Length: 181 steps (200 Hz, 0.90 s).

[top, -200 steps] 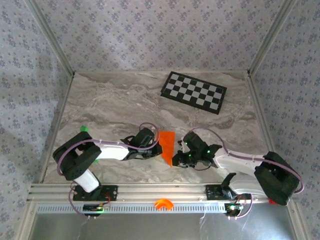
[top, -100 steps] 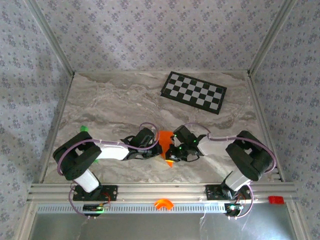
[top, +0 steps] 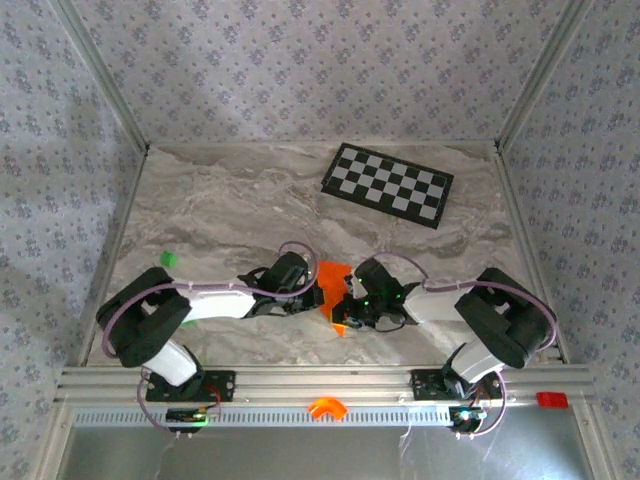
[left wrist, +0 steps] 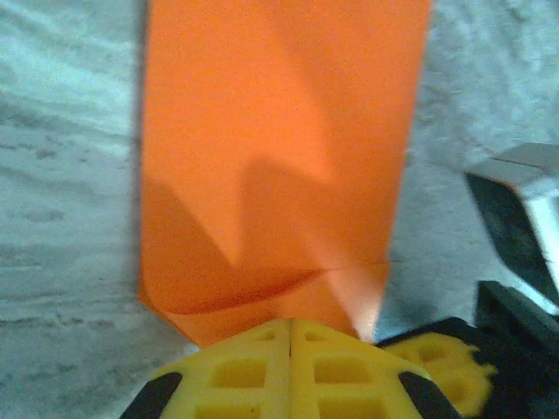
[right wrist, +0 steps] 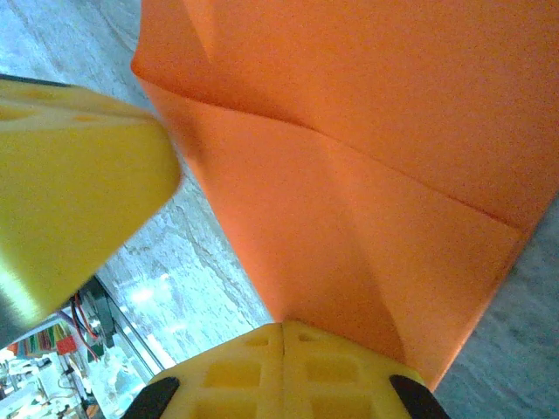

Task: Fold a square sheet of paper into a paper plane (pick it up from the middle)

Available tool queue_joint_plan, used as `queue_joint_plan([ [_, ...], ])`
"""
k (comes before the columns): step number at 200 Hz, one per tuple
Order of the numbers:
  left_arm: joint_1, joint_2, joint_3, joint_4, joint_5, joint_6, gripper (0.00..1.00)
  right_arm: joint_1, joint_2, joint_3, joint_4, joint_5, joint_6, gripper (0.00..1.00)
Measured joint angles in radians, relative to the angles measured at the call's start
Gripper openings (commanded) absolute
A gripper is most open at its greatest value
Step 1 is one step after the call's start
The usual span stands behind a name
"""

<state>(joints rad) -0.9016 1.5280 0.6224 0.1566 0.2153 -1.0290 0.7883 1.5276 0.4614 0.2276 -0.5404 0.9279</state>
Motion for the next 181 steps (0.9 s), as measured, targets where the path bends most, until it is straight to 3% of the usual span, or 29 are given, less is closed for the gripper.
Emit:
queue_joint_plan([
  [59,-0.056,0.032,-0.007,0.085,0.024,-0.039,0.04,0.000,-0.002,-0.016,0.029,0.000,0.004,0.00],
  [108,-0.039,0.082,-0.066,0.174,0.013,-0.093,0.03,-0.001,-0.002,-0.023,0.043,-0.002,0.008,0.00],
  [181,0.110,0.053,-0.092,0.161,0.051,-0.055,0.03,-0.001,0.000,-0.029,0.059,-0.003,0.007,0.00],
])
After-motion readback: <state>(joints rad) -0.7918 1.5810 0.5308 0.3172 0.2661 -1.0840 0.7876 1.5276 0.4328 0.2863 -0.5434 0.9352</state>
